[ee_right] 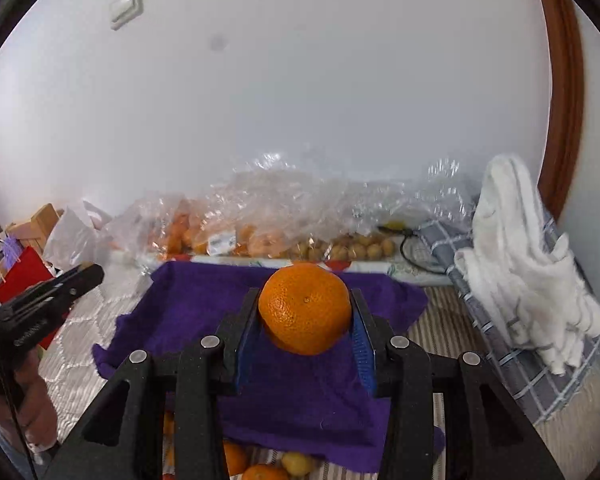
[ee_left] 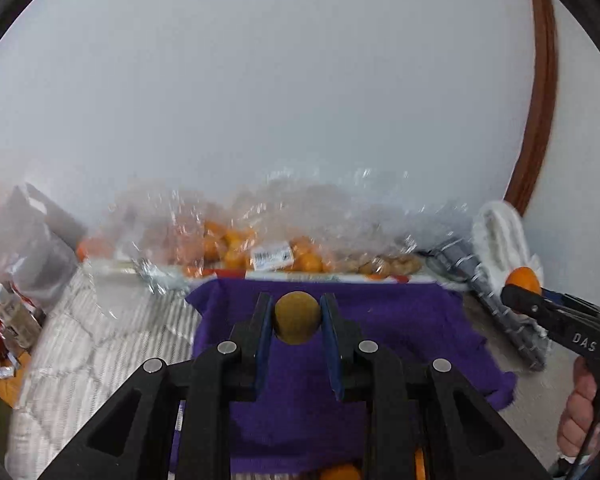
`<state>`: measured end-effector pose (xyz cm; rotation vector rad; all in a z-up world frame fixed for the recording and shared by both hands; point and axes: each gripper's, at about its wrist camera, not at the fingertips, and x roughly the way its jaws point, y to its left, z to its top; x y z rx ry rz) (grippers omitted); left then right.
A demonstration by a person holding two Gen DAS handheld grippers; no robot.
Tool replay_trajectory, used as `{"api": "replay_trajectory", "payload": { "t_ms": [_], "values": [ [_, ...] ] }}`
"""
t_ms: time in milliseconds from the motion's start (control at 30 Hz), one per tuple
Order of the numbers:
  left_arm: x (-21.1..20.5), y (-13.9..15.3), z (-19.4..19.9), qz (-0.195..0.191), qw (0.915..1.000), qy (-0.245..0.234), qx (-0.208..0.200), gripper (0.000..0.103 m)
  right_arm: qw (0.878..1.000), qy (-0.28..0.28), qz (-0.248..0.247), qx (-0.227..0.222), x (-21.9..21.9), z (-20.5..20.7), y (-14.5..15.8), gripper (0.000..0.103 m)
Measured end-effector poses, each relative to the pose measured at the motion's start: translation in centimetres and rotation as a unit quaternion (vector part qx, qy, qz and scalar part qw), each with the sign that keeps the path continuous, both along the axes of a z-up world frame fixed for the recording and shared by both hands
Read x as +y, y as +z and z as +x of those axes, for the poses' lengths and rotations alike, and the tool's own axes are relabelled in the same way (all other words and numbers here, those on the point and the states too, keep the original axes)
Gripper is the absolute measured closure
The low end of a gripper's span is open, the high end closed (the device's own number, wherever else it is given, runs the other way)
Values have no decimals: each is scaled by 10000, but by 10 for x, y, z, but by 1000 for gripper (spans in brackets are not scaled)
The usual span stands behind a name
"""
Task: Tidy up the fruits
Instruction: 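Carry the orange onto the purple towel and open the right tool while the left tool carries the yellow fruit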
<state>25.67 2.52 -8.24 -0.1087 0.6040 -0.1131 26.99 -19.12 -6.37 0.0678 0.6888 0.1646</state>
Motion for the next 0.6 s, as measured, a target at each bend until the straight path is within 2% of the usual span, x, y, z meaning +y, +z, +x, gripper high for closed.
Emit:
{"api": "replay_trajectory", "payload": {
  "t_ms": [100, 233, 367, 600],
  "values": [
    [5, -28, 7, 9, 9997, 144, 199, 80, 9993, -101, -39, 358, -7, 14, -24, 61],
    [14, -50, 16, -21, 9991, 156, 391, 80, 9977, -90, 87, 660, -15, 21, -49, 61],
    [22, -64, 22, -261, 9974, 213, 636, 80, 9959, -84, -119, 894, -11, 28, -72, 61],
    [21, -75, 25, -167, 9960, 242, 838, 80, 9934, 61, -472, 1040, 5, 31, -94, 61]
  ]
}}
